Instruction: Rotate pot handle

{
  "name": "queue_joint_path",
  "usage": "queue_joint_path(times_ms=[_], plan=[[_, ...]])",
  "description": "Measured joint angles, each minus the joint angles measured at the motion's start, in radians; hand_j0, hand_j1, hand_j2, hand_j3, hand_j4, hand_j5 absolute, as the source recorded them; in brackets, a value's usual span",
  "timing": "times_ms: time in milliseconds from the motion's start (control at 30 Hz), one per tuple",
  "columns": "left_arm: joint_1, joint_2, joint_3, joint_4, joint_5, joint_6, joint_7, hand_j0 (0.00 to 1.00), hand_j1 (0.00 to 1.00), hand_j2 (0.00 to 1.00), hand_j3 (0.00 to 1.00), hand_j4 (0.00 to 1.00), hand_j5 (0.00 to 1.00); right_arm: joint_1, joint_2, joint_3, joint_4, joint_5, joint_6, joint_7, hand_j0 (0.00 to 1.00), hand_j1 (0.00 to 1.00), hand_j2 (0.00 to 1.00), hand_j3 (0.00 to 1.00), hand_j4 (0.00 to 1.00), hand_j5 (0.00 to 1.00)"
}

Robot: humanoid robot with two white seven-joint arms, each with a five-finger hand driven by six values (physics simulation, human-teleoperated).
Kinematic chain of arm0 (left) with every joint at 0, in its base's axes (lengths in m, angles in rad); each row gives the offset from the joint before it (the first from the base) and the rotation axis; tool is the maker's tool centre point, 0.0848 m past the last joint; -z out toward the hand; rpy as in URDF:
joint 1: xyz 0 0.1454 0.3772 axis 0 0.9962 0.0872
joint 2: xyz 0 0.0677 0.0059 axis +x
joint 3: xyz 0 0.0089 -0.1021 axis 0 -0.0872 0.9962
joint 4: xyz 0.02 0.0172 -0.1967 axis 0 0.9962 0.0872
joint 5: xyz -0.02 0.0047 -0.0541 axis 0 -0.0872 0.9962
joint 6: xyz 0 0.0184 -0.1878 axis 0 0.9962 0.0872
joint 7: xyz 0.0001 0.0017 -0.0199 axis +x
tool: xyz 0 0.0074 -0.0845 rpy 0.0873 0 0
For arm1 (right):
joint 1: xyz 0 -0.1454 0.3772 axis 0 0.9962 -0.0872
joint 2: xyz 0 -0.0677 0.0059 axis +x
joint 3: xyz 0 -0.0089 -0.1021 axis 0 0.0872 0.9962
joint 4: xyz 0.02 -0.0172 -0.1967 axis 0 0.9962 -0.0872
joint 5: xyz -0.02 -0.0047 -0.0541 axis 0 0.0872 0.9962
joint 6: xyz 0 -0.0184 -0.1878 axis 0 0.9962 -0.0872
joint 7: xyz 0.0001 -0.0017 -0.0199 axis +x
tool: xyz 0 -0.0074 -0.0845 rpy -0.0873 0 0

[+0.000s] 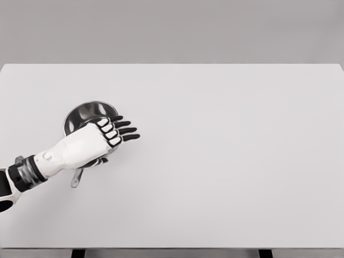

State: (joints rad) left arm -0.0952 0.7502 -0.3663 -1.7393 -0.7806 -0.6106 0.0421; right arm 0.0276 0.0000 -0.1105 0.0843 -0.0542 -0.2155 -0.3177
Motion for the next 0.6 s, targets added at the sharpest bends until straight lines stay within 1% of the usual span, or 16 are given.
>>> queue_joint_path(times_ms=[300,400,600], plan=[[0.017,0.015,0.033,0.001,0.001,0.0,0.0,1.0,1.0,1.0,1.0,1.0,1.0,0.0,0.0,0.0,0.0,0.0,0.0,0.0,1.0,1.0,1.0,1.0,1.0,1.0],[0.038,0.024,0.051,0.001,0.003,0.0,0.0,1.0,1.0,1.0,1.0,1.0,1.0,0.002,0.0,0.0,0.0,0.0,0.0,0.0,1.0,1.0,1.0,1.0,1.0,1.0],[0.04,0.038,0.079,0.002,0.005,0.0,0.0,1.0,1.0,1.0,1.0,1.0,1.0,0.002,0.0,0.0,0.0,0.0,0.0,0.0,1.0,1.0,1.0,1.0,1.0,1.0]])
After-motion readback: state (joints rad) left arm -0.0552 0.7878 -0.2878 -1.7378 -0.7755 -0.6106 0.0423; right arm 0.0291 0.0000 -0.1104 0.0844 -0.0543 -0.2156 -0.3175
